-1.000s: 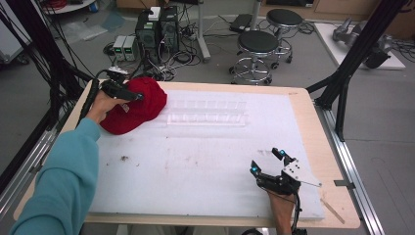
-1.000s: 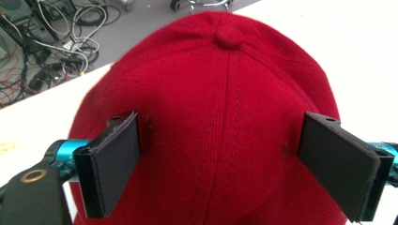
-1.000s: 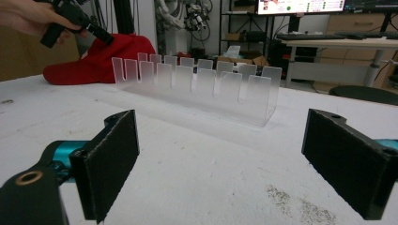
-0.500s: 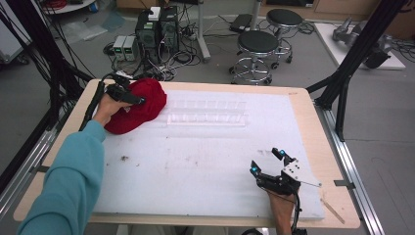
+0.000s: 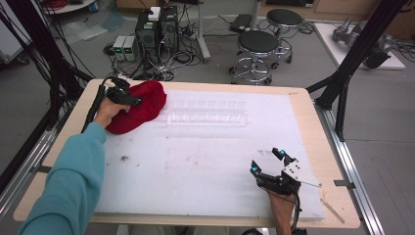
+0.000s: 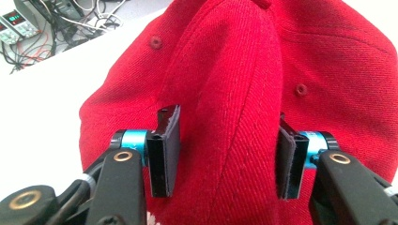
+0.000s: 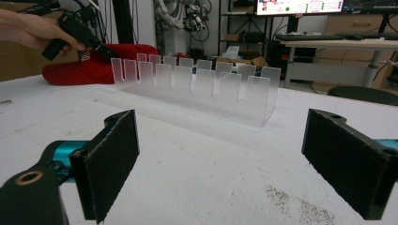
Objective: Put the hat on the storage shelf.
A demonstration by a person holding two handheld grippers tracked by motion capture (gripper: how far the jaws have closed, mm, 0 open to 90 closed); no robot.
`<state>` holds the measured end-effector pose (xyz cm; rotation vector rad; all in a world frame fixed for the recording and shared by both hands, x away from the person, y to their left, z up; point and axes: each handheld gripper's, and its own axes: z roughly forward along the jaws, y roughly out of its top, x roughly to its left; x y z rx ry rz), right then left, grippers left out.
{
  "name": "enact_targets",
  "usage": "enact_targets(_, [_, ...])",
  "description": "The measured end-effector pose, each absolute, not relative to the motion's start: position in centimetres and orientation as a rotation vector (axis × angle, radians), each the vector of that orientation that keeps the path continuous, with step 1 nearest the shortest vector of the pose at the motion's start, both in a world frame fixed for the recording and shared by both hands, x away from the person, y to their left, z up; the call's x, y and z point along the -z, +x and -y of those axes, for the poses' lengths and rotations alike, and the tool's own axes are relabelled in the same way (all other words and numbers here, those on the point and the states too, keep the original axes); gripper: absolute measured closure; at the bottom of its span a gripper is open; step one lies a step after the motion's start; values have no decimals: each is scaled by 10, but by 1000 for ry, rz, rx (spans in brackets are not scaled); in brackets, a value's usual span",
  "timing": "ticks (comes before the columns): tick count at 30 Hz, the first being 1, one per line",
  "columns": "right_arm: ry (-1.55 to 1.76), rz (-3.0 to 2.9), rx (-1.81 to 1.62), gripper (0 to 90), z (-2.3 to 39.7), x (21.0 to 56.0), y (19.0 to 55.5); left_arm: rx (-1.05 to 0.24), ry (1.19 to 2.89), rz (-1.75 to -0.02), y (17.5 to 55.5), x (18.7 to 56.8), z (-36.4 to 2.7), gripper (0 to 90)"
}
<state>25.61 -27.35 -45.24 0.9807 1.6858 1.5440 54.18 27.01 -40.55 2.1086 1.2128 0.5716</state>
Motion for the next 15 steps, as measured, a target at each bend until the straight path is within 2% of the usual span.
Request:
enact_targets(3, [975,-1684,-1541,103,274,452,256,-565,2108,-1218,541,405,-271,557])
enact_targets(5, [969,-1682,-1539,103,274,453,256,-562,2112,-1217,541,404,-271,660])
enact_targets(7, [973,-1684,-1542,103,274,453,256,-587,2121,-1216,539,402,-271,706])
enact_targets(12, [970,-1683,-1542,103,274,453,256,-597,2120,-1241,538,401,-271,808])
enact_targets(15, [972,-1685,-1544,103,274,453,256,-599,2117,-1250,538,400,-272,836])
